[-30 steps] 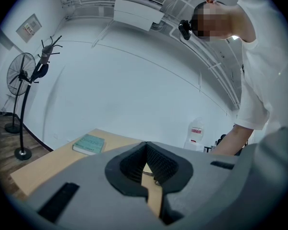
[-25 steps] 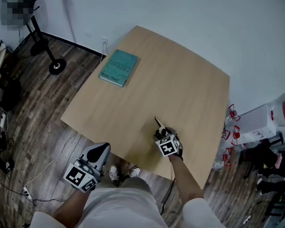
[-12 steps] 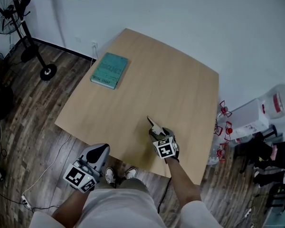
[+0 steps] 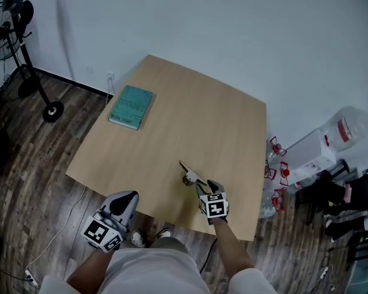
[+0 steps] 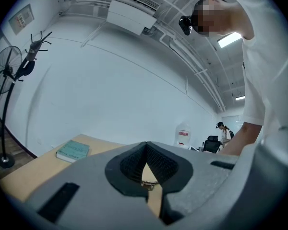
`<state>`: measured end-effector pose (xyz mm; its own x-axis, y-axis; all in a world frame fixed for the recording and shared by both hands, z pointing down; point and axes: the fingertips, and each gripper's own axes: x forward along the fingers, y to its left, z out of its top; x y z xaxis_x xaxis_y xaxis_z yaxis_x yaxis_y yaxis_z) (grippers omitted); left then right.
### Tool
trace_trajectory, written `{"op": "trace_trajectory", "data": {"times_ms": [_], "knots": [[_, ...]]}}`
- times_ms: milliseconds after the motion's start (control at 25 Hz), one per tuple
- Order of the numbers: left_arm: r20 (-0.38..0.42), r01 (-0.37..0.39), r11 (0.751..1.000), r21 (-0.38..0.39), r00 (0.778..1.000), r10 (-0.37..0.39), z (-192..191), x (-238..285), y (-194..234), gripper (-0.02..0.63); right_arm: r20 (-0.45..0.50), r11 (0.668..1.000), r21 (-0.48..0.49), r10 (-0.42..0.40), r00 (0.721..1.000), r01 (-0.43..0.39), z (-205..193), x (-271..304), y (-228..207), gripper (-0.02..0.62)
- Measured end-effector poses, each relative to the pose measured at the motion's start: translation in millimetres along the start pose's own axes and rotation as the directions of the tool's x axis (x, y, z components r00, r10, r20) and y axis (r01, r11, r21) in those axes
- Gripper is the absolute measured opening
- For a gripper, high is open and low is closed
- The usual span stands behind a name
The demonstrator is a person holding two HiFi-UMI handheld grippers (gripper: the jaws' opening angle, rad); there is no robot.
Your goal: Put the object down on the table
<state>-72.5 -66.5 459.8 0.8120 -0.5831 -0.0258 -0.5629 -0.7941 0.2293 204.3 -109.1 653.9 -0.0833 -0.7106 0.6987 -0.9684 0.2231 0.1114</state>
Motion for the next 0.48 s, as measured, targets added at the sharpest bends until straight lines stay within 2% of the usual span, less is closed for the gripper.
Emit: {"op": "trace_trajectory", "data": {"times_ms": [240,400,480], "knots": [[0.006,0.038,0.998,0.046,0.999,-0.039,1.8,16.4,-9.8,0.006,0.074,0.983,0.179,-0.055,0.996,0.041,-7.5,-32.3,-22.1,0.100],[0.009,0.063,0.996,0.057,0.998,-0.063,6.5,28.4,-17.8,0.008,0.138,0.949,0.311,-0.096,0.986,0.049,-8.3,-60.1,-46.5,0.089],[0.011,0.070,0.995,0.066,0.997,-0.071,11.2,34.3,-19.0,0.007,0.166,0.930,0.363,-0.131,0.977,0.063,-6.5,-75.1,-61.6,0.062]]}}
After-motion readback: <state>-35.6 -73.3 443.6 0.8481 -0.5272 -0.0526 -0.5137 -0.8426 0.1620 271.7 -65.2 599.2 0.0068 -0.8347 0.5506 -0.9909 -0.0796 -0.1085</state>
